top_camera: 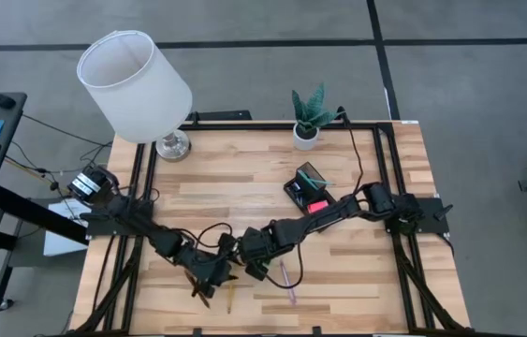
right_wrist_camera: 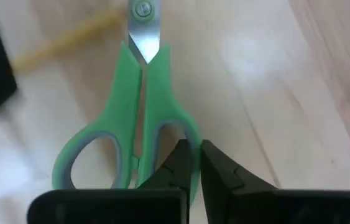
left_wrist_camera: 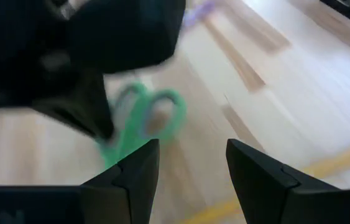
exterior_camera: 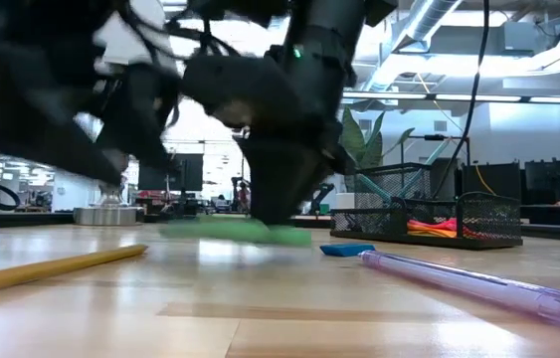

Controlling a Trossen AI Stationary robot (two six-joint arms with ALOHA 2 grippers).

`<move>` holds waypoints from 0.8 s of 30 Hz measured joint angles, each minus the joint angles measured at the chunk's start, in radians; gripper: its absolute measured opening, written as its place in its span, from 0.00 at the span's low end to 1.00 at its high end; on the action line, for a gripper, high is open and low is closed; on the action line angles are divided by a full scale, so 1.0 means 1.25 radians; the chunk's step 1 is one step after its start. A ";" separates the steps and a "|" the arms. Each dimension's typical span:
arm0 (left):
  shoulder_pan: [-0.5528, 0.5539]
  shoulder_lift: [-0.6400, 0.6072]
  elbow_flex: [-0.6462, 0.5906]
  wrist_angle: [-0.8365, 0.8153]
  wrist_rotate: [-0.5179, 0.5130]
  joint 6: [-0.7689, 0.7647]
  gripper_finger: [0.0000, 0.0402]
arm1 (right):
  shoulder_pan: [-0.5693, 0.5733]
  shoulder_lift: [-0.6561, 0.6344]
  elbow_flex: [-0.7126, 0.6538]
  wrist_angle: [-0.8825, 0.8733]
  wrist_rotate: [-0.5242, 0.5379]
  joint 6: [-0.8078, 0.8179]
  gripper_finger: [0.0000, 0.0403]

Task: Pick and place office supplies into organizer
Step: Put the green scissors into the desk organizer

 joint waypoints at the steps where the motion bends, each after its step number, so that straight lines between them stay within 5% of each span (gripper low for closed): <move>1: -0.007 0.000 0.013 -0.006 -0.040 0.010 0.45 | -0.002 -0.003 0.002 0.015 -0.011 0.000 0.02; 5: -0.014 0.001 0.043 -0.097 -0.157 0.021 0.45 | -0.007 -0.013 -0.001 0.049 -0.075 0.005 0.03; 24: -0.076 0.001 0.086 -0.180 -0.215 -0.031 0.45 | -0.012 -0.019 0.003 0.103 -0.098 -0.019 0.02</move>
